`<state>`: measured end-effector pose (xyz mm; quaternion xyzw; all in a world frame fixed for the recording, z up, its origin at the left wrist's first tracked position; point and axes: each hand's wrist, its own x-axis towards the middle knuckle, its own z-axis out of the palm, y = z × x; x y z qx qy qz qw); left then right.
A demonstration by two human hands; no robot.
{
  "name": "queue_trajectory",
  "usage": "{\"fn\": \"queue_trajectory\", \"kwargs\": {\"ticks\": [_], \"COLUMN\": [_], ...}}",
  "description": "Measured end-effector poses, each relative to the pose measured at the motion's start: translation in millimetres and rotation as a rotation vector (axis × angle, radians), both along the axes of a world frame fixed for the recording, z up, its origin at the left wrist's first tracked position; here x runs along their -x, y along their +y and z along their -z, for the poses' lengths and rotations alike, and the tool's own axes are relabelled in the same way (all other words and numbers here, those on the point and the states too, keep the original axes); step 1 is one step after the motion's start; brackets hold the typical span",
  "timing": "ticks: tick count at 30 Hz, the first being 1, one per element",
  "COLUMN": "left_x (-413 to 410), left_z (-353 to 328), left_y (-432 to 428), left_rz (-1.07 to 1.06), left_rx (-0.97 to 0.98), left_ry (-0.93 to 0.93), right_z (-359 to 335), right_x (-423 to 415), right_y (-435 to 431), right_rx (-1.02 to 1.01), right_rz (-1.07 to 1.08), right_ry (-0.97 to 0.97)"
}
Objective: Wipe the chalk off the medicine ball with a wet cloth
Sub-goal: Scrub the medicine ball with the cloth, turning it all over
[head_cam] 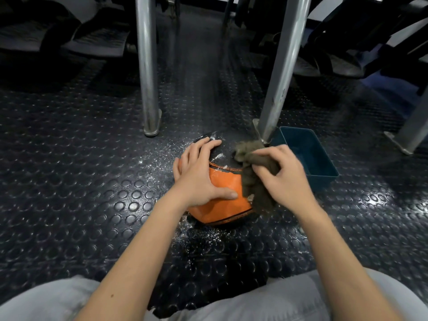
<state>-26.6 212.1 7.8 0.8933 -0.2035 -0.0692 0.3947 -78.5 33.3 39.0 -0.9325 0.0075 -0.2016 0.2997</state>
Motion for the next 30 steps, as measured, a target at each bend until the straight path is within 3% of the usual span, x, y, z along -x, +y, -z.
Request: {"fn": "queue_trajectory", "kwargs": {"ticks": [2, 7, 12, 16, 18, 20, 23, 25, 30], "left_x": [-4, -11, -16, -13, -11, -7, -2, 2, 7], "left_z": [-3, -4, -8, -6, -4, -2, -5, -6, -11], "left_y": [7, 33, 51, 34, 28, 31, 36, 37, 45], "left_rz": [0.033, 0.136, 0.131, -0.116, -0.157, -0.098, -0.015, 0.025, 0.069], "left_rx": [-0.026, 0.002, 0.016, 0.296, 0.225, 0.105, 0.134, 0.148, 0.21], "left_ry": [0.019, 0.09, 0.154, 0.077, 0.093, 0.15, 0.194, 0.181, 0.221], "right_z": [0, -7, 8, -6, -16, -22, -17, -11, -17], "right_x": [1, 0, -3, 5, 11, 13, 9, 7, 12], "right_y": [-10, 2, 8, 5, 3, 2, 6, 12, 6], "right_rx": [0.006, -0.138, -0.148, -0.074, -0.08, -0.112, -0.161, -0.141, -0.102], "right_rz": [0.078, 0.134, 0.084, -0.002, -0.082, -0.098, 0.023, 0.064, -0.176], "right_ry": [0.038, -0.239, 0.081, 0.136, 0.206, 0.184, -0.075, -0.137, 0.139]}}
